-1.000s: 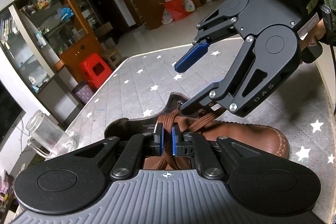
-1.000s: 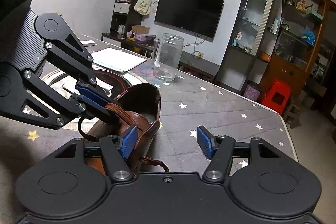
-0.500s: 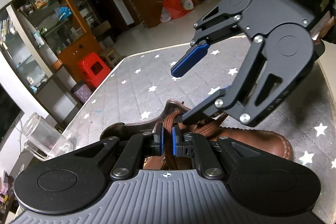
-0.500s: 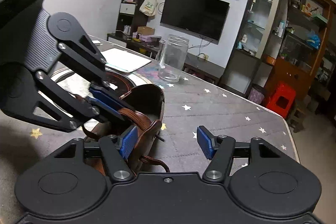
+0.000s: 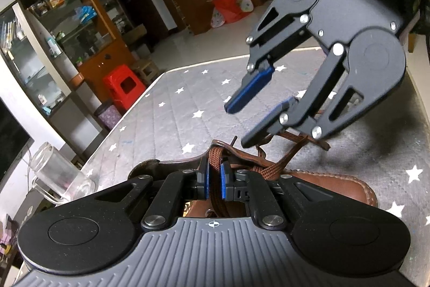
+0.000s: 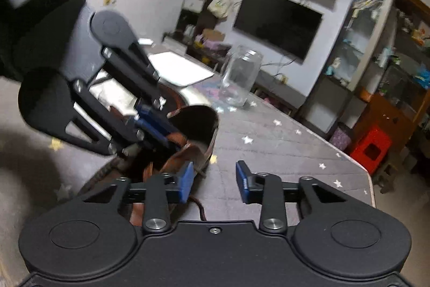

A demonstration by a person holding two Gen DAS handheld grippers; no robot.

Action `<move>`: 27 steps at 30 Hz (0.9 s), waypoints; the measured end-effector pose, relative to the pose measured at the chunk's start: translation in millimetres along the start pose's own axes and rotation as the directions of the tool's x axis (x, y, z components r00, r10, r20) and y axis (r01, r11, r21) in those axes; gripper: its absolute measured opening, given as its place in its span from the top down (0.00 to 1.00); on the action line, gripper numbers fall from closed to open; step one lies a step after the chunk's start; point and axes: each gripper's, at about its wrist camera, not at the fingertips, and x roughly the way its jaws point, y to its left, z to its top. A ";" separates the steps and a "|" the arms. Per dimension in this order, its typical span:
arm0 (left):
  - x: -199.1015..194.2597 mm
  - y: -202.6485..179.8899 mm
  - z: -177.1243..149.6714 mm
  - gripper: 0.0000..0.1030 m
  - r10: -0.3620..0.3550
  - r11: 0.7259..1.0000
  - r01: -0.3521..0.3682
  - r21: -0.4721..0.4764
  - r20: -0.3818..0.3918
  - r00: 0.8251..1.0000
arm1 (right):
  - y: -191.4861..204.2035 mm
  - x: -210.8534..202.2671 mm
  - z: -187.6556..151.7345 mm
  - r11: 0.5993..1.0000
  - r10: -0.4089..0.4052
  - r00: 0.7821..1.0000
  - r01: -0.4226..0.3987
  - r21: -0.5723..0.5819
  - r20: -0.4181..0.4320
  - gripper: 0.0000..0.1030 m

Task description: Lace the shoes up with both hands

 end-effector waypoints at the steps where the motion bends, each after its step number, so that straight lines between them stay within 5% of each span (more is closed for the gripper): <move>1: -0.6 -1.1 0.7 0.91 0.002 1.000 -0.002 0.002 -0.001 1.000 | 2.0 2.1 0.0 0.999 0.005 1.000 -0.005 -0.032 -0.010 0.69; 12: -3.0 -2.5 0.6 0.91 0.012 1.000 -0.012 -0.008 -0.017 1.000 | 26.7 20.7 -2.2 0.924 0.039 0.999 -0.050 -0.379 -0.036 0.94; 15: -8.6 -4.0 0.5 0.81 0.028 0.999 -0.028 -0.019 -0.022 0.999 | 36.4 24.7 -3.0 0.895 0.026 0.999 -0.038 -0.444 -0.034 0.98; 17: -14.9 -5.2 -0.4 0.68 0.040 0.999 -0.041 -0.029 -0.026 0.999 | 40.5 23.7 -4.8 0.888 -0.003 1.000 -0.005 -0.460 -0.018 0.98; 22: -37.6 -11.2 -5.8 0.64 0.074 0.995 -0.075 -0.059 -0.027 0.997 | 55.0 15.1 -16.0 0.833 -0.124 0.991 0.134 -0.537 0.056 0.98; 27: -55.7 -19.8 -15.7 0.61 0.110 0.987 -0.113 -0.112 -0.035 0.993 | 46.0 7.0 -21.6 0.793 -0.264 0.958 0.281 -0.540 0.110 0.97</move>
